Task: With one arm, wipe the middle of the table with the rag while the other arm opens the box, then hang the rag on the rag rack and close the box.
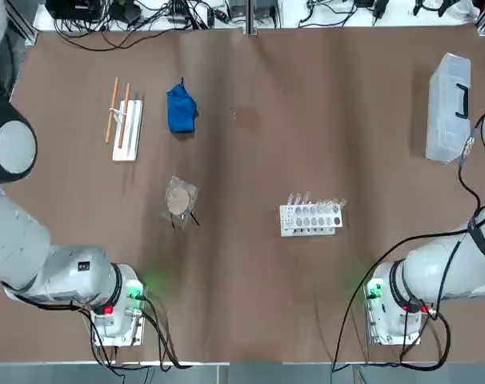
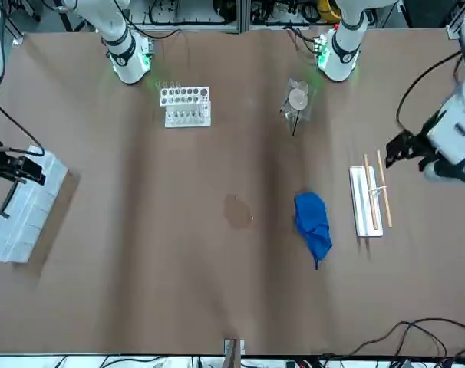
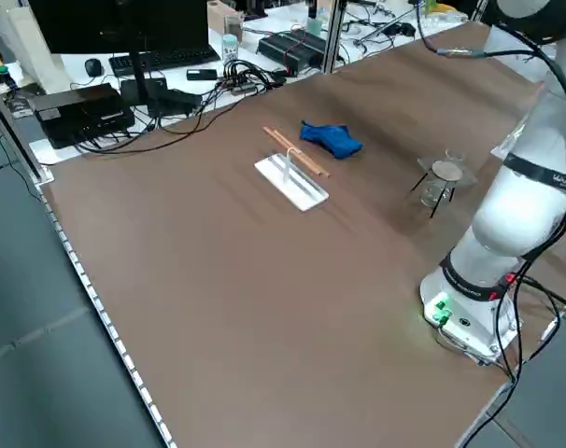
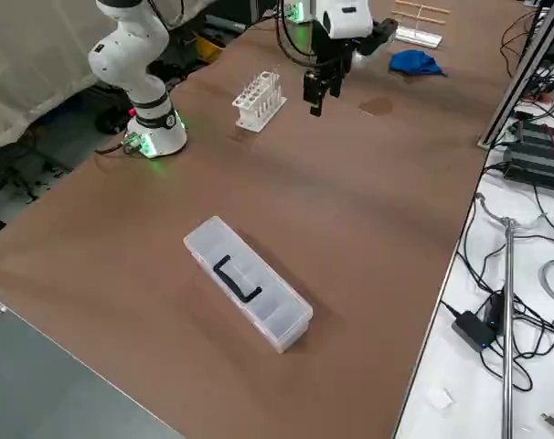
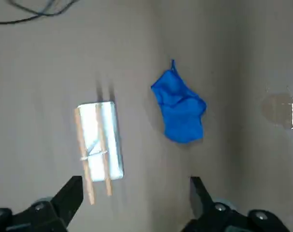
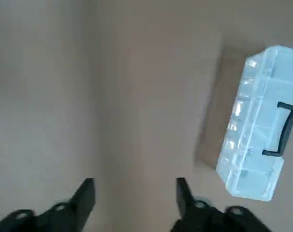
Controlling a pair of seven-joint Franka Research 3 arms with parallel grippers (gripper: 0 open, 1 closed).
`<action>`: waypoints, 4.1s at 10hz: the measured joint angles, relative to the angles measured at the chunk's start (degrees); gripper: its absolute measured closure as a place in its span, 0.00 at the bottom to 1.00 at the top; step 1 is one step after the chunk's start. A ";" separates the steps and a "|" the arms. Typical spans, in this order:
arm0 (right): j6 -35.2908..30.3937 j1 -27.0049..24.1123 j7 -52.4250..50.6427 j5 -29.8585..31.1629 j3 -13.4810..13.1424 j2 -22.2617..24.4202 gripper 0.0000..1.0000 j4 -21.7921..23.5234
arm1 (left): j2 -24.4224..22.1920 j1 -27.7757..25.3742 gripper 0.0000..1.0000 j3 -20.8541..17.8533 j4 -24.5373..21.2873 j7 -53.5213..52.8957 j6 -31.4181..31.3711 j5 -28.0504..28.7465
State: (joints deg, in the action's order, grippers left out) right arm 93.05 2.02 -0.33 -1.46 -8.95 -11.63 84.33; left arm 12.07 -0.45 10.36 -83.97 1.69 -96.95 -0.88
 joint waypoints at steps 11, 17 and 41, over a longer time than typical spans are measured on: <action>11.33 -9.78 12.66 11.50 -0.29 -27.50 0.99 0.75 | 30.68 8.74 0.22 -0.06 -7.44 5.83 -29.25 0.63; 10.42 -9.96 13.80 14.22 -1.98 -27.48 0.99 2.05 | 30.71 12.91 0.92 0.01 -4.45 7.52 -30.07 3.78; 8.13 -14.26 2.91 21.68 -7.63 -23.77 0.99 -1.05 | 43.31 41.81 0.92 -1.75 13.70 12.26 -33.97 3.78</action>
State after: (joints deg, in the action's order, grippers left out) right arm 101.18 -12.24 2.58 20.22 -16.58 -35.40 83.28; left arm 55.38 41.36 8.61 -70.27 13.95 -130.93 2.89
